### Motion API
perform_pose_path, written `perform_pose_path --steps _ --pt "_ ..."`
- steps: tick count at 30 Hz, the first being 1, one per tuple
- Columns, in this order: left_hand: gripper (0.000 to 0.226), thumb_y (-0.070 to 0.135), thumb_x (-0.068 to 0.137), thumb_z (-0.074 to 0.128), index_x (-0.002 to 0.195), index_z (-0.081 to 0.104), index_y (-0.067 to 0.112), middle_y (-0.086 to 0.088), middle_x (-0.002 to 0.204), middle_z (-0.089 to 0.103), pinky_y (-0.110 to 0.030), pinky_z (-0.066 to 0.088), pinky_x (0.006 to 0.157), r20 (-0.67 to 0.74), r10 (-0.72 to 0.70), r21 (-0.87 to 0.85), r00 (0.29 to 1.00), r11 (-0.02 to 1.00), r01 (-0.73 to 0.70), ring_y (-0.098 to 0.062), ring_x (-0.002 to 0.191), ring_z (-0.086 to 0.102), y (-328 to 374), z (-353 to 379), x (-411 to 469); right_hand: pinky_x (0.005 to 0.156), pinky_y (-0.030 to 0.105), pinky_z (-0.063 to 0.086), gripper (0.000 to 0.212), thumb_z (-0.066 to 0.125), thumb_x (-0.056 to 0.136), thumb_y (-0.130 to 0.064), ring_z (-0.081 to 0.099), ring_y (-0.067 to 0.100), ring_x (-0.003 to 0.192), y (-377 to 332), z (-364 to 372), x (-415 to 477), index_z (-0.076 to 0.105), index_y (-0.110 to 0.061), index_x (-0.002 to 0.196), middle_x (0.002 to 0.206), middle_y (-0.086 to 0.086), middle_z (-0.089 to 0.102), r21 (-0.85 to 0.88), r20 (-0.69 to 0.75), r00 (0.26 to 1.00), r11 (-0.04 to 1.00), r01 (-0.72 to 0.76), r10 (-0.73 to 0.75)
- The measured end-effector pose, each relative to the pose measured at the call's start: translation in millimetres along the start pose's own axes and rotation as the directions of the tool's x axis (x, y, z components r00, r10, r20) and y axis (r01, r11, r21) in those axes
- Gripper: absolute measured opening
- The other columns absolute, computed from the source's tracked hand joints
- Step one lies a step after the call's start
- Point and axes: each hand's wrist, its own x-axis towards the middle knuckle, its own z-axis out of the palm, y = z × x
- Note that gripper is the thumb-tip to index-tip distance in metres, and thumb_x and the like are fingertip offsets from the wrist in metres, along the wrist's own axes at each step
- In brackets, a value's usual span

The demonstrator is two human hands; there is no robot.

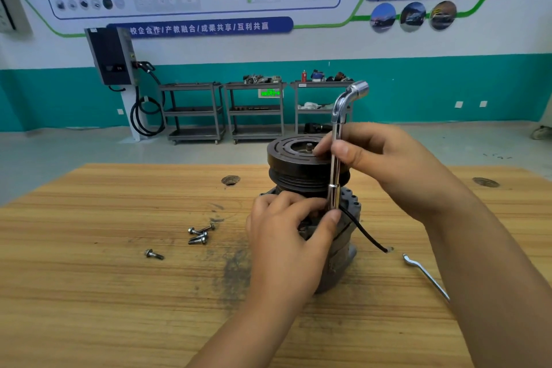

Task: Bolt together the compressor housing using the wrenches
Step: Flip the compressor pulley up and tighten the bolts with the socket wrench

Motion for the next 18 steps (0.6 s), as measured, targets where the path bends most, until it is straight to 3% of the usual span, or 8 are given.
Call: perform_pose_path --steps 3,8,12,14,16,18 --pt "0.029 0.049 0.077 0.053 0.096 0.072 0.037 0.023 0.082 0.056 -0.029 0.033 0.085 0.019 -0.004 0.002 1.000 1.000 0.004 0.003 0.098 0.038 0.6 -0.1 0.3 0.079 0.014 0.047 0.020 0.053 0.083 -0.025 0.065 0.002 0.095 2.6 -8.2 -1.7 0.072 -0.031 0.087 0.095 -0.011 0.072 0.012 0.043 0.999 1.000 0.018 -0.018" --pt "0.028 0.043 0.082 0.048 0.098 0.071 0.036 0.024 0.082 0.054 -0.027 0.031 0.082 0.039 0.026 0.036 0.999 0.999 -0.028 -0.002 0.092 0.040 -3.0 -0.2 -1.1 0.071 0.017 0.050 0.015 0.067 0.076 -0.033 0.066 0.005 0.085 6.0 -3.0 0.7 0.069 -0.020 0.084 0.092 0.001 0.072 0.050 0.010 1.000 0.999 0.012 -0.013" --pt "0.029 0.056 0.078 0.051 0.091 0.070 0.038 0.028 0.082 0.054 -0.017 0.027 0.084 0.001 0.035 0.048 0.999 0.998 -0.035 0.004 0.097 0.040 -2.1 1.5 -1.6 0.077 0.039 0.053 0.031 0.069 0.066 -0.042 0.062 0.030 0.090 4.7 0.4 0.7 0.063 -0.014 0.079 0.096 0.018 0.066 0.033 -0.025 1.000 0.999 0.016 -0.015" --pt "0.029 0.057 0.073 0.056 0.089 0.070 0.038 0.029 0.081 0.052 -0.015 0.025 0.085 -0.013 0.032 0.057 0.999 0.998 -0.032 0.007 0.097 0.037 -1.1 3.2 -1.3 0.078 0.045 0.052 0.037 0.070 0.064 -0.044 0.061 0.032 0.086 4.6 3.1 1.6 0.062 -0.010 0.079 0.097 0.022 0.064 0.026 -0.044 0.999 1.000 0.013 -0.011" --pt "0.028 0.055 0.072 0.057 0.090 0.070 0.037 0.029 0.081 0.051 -0.015 0.024 0.084 -0.014 0.029 0.065 0.999 0.997 -0.028 0.008 0.094 0.035 -1.1 3.8 -1.5 0.074 0.042 0.052 0.041 0.073 0.065 -0.044 0.060 0.025 0.079 4.5 4.2 2.3 0.062 -0.008 0.081 0.095 0.022 0.064 0.021 -0.059 0.998 1.000 0.004 -0.003" --pt "0.027 0.052 0.076 0.057 0.095 0.070 0.038 0.026 0.082 0.051 -0.014 0.023 0.084 0.009 0.028 0.066 1.000 0.997 -0.029 0.005 0.094 0.034 -1.7 3.0 -2.0 0.070 0.029 0.052 0.032 0.075 0.072 -0.039 0.062 0.020 0.081 4.7 2.0 2.5 0.066 -0.011 0.085 0.092 0.013 0.067 0.021 -0.029 1.000 1.000 -0.006 0.006"
